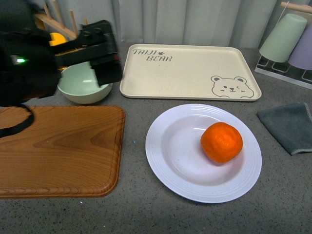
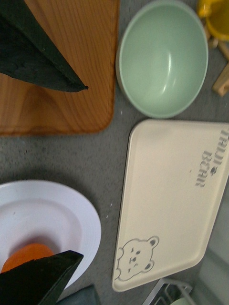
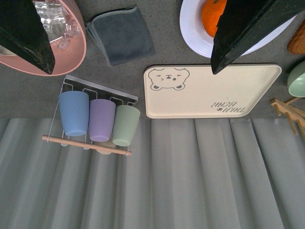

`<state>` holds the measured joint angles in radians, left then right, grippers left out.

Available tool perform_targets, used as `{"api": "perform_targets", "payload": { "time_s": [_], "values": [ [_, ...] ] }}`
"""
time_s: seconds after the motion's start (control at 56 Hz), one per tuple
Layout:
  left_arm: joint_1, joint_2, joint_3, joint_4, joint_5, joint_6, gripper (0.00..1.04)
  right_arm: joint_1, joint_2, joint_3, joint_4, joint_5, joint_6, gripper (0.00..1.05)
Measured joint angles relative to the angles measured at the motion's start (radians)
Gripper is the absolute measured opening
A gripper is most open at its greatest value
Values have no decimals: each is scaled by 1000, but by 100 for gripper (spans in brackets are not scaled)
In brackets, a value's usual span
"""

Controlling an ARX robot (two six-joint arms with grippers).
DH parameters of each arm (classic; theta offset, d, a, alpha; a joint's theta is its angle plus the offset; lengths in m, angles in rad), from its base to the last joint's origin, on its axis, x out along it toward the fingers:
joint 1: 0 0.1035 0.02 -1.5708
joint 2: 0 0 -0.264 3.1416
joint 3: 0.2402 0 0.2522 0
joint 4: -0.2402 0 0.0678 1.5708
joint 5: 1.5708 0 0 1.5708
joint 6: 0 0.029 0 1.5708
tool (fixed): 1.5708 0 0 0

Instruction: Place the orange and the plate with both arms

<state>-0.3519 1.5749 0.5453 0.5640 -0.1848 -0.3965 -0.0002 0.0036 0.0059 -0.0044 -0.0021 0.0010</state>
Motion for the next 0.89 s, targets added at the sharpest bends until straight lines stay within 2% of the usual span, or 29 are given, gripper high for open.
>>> {"api": "perform_targets", "payload": {
  "time_s": [0.107,0.196,0.304,0.375,0.482,0.536,0.714,0.768,0.893],
  "values": [
    [91,-155,-131,-17,-53,2,98,0,0,0,0,0,0,96],
    [147,-221,-203,10,-60,20,97,0,0,0,0,0,0,96],
    [194,-159,-354,469,25,214,77,0,0,0,0,-1,0,96],
    [207,-193,-402,609,52,298,65,0,0,0,0,0,0,96],
    [230,-346,-412,515,67,351,47,0,0,0,1,1,0,96],
    [244,-426,-437,467,81,367,34,0,0,0,1,0,0,96],
    [285,-566,-483,365,127,381,4,0,0,0,1,0,0,96],
    [321,-611,-494,332,172,385,4,0,0,0,1,0,0,96],
    [348,-711,-511,254,179,387,4,0,0,0,1,0,0,96]
  ]
}}
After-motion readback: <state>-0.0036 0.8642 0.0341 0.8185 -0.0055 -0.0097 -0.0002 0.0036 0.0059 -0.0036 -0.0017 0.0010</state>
